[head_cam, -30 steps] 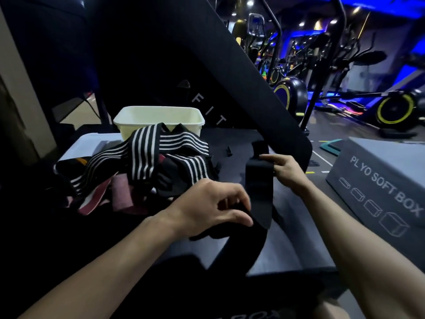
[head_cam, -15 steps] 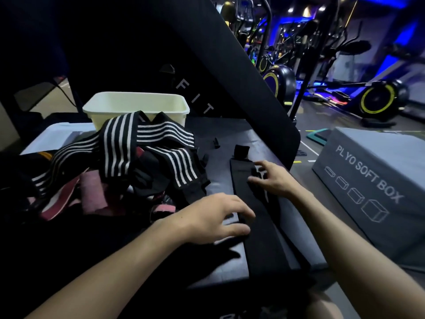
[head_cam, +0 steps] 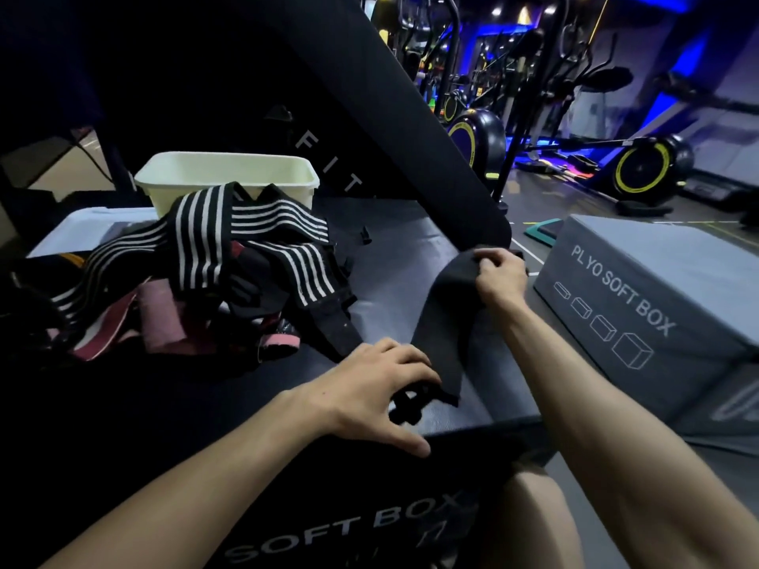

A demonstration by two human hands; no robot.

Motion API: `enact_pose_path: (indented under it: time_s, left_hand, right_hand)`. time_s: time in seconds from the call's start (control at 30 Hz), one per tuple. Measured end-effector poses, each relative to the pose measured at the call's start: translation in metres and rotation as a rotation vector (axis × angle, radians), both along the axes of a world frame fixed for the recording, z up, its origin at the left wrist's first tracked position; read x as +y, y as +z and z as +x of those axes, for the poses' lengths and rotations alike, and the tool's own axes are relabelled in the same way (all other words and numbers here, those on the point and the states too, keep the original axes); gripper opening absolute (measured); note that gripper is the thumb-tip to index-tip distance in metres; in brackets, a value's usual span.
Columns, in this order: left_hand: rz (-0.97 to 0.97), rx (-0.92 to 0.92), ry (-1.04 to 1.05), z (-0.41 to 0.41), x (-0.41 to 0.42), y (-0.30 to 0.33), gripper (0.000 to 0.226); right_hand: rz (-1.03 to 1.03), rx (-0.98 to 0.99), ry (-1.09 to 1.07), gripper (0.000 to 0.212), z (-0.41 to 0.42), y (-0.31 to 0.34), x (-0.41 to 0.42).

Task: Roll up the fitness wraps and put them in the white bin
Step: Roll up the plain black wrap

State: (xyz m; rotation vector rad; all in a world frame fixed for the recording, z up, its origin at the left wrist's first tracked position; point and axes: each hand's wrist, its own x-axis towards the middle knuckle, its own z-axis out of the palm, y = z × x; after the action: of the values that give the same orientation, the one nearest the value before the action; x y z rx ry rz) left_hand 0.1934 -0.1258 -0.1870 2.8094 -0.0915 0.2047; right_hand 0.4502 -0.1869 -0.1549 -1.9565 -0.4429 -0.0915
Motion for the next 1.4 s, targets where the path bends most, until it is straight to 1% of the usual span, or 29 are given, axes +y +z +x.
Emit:
enact_pose_path:
  time_s: [0.03,0.07,0.1,0.17,0.2,0.27,0.33,0.37,0.4,0.43,0.47,0.5,0.53,0.57,0.67,0.73,0.8,0.83,0.9,0.97,1.0,1.07,1.1,1.13,1.2,1.23,1.27,1.3,1.4]
  left_hand:
    - [0.005,0.001,0.026,-0.001,0.002,0.0,0.077]
    - [0.015,-0.001,0.041,-0.001,0.003,0.001,0.074]
    - [0.022,-0.002,0.048,-0.001,0.004,0.001,0.066]
    - [0.055,-0.009,0.066,0.003,0.004,0.004,0.042]
    - [0.094,-0.017,0.081,0.006,0.004,0.006,0.031]
    - [0.203,-0.043,0.123,0.012,0.006,0.015,0.024]
    - [0.255,-0.078,0.159,0.016,0.011,0.026,0.021]
    - [0.244,-0.086,0.175,0.017,0.015,0.032,0.021]
    - [0.217,-0.079,0.182,0.017,0.021,0.037,0.021]
    - [0.196,-0.038,0.176,0.017,0.027,0.039,0.018]
    - [0.188,0.027,0.154,0.016,0.031,0.04,0.012]
    - [0.184,0.105,0.129,0.014,0.032,0.04,0.015]
    - [0.181,0.166,0.105,0.012,0.031,0.038,0.024]
    - [0.173,0.2,0.094,0.009,0.03,0.036,0.029]
    - [0.194,0.163,0.096,0.009,0.029,0.035,0.024]
    - [0.282,0.123,0.114,0.013,0.029,0.034,0.025]
    - [0.348,0.055,0.157,0.017,0.034,0.033,0.025]
    - [0.342,-0.005,0.182,0.018,0.037,0.032,0.021]
    - [0.288,-0.188,0.25,0.018,0.044,0.032,0.011]
    - [0.232,-0.37,0.311,0.019,0.053,0.031,0.013]
    - [0.217,-0.448,0.328,0.019,0.057,0.032,0.018]
    - [0.169,-0.537,0.367,0.018,0.066,0.036,0.021]
    - [0.137,-0.555,0.403,0.018,0.07,0.039,0.02]
    - [0.093,-0.569,0.448,0.019,0.076,0.041,0.02]
    - [-0.028,-0.596,0.54,0.024,0.088,0.044,0.021]
    - [-0.091,-0.611,0.569,0.027,0.093,0.046,0.023]
    - [-0.144,-0.625,0.58,0.03,0.097,0.047,0.025]
    - [-0.179,-0.641,0.581,0.033,0.1,0.048,0.026]
    - [-0.233,-0.732,0.565,0.037,0.097,0.049,0.023]
  right_hand:
    - [-0.018,0.037,-0.048,0.034,0.004,0.001,-0.008]
    - [-0.075,0.075,-0.034,0.034,0.007,0.0,-0.016]
    - [-0.187,0.101,0.027,0.03,0.009,-0.004,-0.024]
    - [-0.52,0.094,0.19,0.018,0.006,-0.009,-0.038]
    - [-0.685,0.048,0.233,0.013,0.005,-0.009,-0.044]
    - [-0.924,-0.103,0.213,0.014,0.005,-0.001,-0.049]
    - [-1.031,-0.293,0.171,0.023,0.001,0.008,-0.048]
    - [-1.008,-0.373,0.237,0.028,0.0,0.011,-0.045]
    - [-0.971,-0.413,0.372,0.032,-0.002,0.012,-0.04]
    - [-0.909,-0.39,0.549,0.036,-0.007,0.012,-0.036]
    - [-0.877,-0.307,0.719,0.039,-0.014,0.012,-0.032]
    - [-0.895,-0.254,0.846,0.041,-0.02,0.011,-0.029]
    - [-0.933,-0.262,0.913,0.042,-0.024,0.009,-0.025]
    - [-0.951,-0.303,0.94,0.042,-0.025,0.007,-0.022]
    - [-0.91,-0.311,0.965,0.04,-0.026,0.007,-0.016]
    - [-0.931,-0.277,0.969,0.032,-0.024,0.009,-0.013]
    - [-0.998,-0.311,0.969,0.021,-0.028,0.011,-0.009]
    - [-1.043,-0.343,0.972,0.019,-0.029,0.012,-0.007]
    - [-1.105,-0.352,0.996,0.023,-0.028,0.013,-0.003]
    - [-1.082,-0.33,1.01,0.02,-0.026,0.018,0.0]
    - [-1.026,-0.266,1.022,0.016,-0.028,0.023,0.001]
    - [-0.809,-0.014,1.075,0.018,-0.031,0.034,0.003]
    - [-0.744,0.107,1.083,0.019,-0.032,0.039,0.004]
    - [-0.742,0.178,1.081,0.019,-0.031,0.043,0.005]
    - [-0.839,0.25,1.086,0.011,-0.029,0.045,0.006]
    - [-0.845,0.318,1.074,0.01,-0.028,0.044,0.007]
    - [-0.783,0.409,1.042,0.013,-0.026,0.042,0.008]
    - [-0.671,0.506,0.991,0.016,-0.024,0.04,0.011]
    - [-0.305,0.637,0.794,0.021,-0.014,0.037,0.019]
